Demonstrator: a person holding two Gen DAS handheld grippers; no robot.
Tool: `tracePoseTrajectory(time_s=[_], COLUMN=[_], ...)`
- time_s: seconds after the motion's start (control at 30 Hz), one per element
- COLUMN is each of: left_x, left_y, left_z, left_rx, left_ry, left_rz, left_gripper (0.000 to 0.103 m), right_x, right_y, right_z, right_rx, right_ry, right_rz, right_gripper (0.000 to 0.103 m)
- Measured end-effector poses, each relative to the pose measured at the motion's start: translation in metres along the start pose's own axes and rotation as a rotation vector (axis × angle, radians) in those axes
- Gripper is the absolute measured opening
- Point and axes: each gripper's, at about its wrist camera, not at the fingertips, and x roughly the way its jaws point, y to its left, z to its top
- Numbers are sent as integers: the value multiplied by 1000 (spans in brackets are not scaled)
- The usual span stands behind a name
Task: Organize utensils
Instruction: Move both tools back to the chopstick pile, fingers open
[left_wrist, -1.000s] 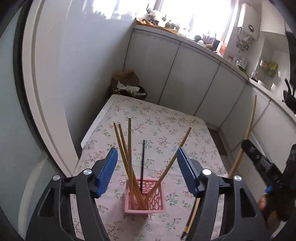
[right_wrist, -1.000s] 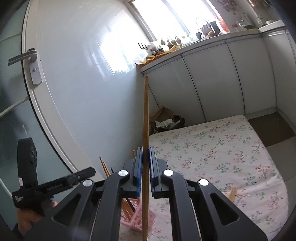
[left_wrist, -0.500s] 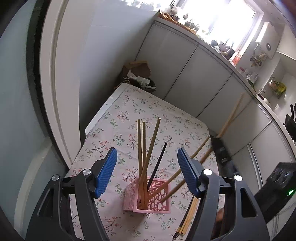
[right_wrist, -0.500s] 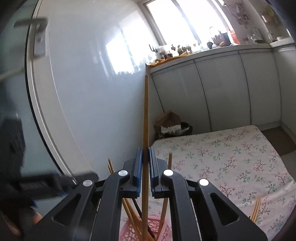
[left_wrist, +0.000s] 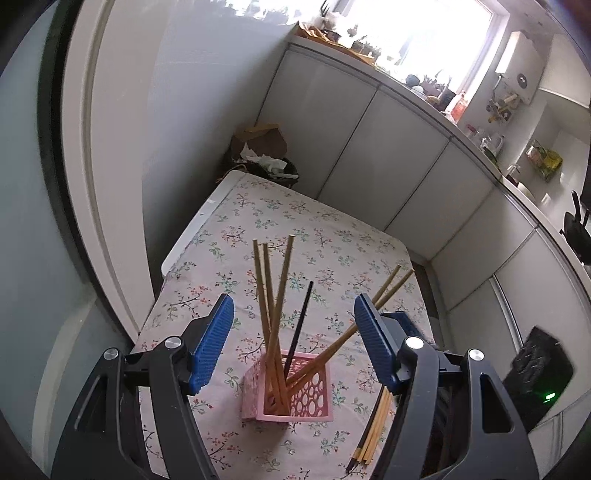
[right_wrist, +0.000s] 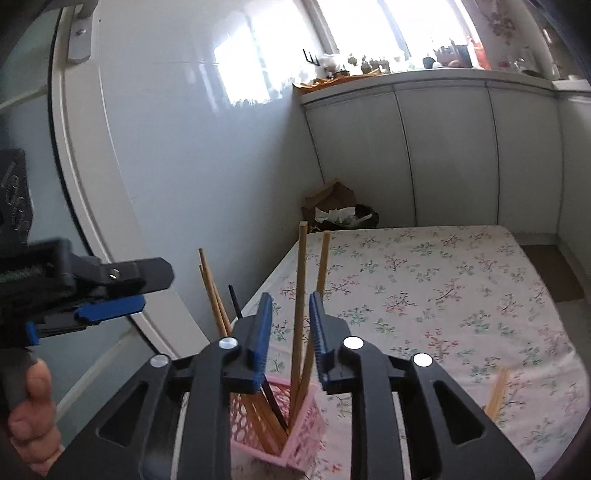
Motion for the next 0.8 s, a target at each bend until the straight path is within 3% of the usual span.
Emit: tracePoseTrajectory(time_s=[0.07,0.2,0.37,0.53,0.7,0.8], left_x=[-1,-4,-8,-4,29,57], left_y=[-5,-22,-57,-104,-141,-155], left_z=[-1,-4,-15,-41,-72,-95], left_rx=[20,84,207,367,438,482], left_ry=[-4,-21,-40,-37,84,176], left_rz=[-4,5,1,-25,-96,-85], left_gripper=[65,65,65,65,65,64], right_x=[-18,-58,-95,-108,-94,-85], right_y=[-8,-35,-91,-150,-207,-229], right_z=[9,27,30,23,-4,-27], right_rx=[-1,16,114,283,491,618], right_ry=[-1,3,-1,87,292,388], right_rz=[7,-20,-88,-198,-256,-224], right_gripper=[43,56,57,57,57,55])
